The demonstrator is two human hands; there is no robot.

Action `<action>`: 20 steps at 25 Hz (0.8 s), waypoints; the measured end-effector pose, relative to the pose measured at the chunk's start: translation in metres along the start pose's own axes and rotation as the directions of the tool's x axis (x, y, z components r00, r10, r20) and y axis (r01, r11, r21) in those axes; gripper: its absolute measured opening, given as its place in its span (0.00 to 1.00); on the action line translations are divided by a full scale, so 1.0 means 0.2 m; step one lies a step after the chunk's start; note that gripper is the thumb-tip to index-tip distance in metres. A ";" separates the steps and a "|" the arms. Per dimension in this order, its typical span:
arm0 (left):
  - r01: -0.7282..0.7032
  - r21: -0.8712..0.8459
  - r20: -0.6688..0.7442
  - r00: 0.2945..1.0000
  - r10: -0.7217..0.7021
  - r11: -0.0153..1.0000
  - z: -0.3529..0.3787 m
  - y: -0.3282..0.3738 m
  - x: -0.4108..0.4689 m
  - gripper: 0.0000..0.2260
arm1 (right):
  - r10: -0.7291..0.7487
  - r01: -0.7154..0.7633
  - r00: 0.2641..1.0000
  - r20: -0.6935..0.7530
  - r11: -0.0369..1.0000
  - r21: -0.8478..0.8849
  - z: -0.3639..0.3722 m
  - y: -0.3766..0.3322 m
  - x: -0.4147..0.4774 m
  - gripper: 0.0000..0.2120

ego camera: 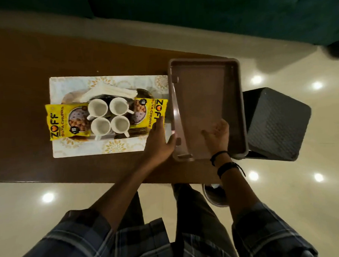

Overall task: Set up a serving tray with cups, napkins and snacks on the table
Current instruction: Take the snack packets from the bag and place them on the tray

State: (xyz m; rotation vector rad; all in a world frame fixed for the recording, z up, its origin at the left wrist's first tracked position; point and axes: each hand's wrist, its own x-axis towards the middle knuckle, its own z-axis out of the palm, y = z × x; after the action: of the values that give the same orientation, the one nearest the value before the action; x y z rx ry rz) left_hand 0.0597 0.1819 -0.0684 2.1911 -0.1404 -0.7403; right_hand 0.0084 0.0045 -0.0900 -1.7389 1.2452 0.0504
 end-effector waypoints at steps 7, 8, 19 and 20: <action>0.273 0.104 -0.054 0.962 -0.269 0.956 0.40 0.10 0.02 0.28 | 0.073 -0.094 0.993 -0.093 0.962 -0.255 -0.51 0.31 0.35 0.36; 0.320 0.091 -0.124 0.943 -0.308 0.943 0.44 0.11 0.04 0.28 | 0.071 -0.080 0.996 -0.047 0.968 -0.238 -0.55 0.35 0.39 0.37; 0.442 -0.116 -0.129 0.881 -0.455 0.889 0.48 0.06 0.06 0.15 | 0.093 -0.048 0.969 0.228 0.980 -0.194 -0.71 0.45 0.55 0.15; 0.416 -0.159 -0.118 0.892 -0.436 0.895 0.47 0.09 0.04 0.15 | 0.087 -0.053 0.975 0.205 0.985 -0.167 -0.75 0.45 0.55 0.14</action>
State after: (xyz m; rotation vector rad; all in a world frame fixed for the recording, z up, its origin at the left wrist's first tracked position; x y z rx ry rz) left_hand 0.0171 0.1039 -0.1072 2.1636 0.4722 -0.7902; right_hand -0.0757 -0.1801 -0.1271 -1.7734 1.1704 0.3777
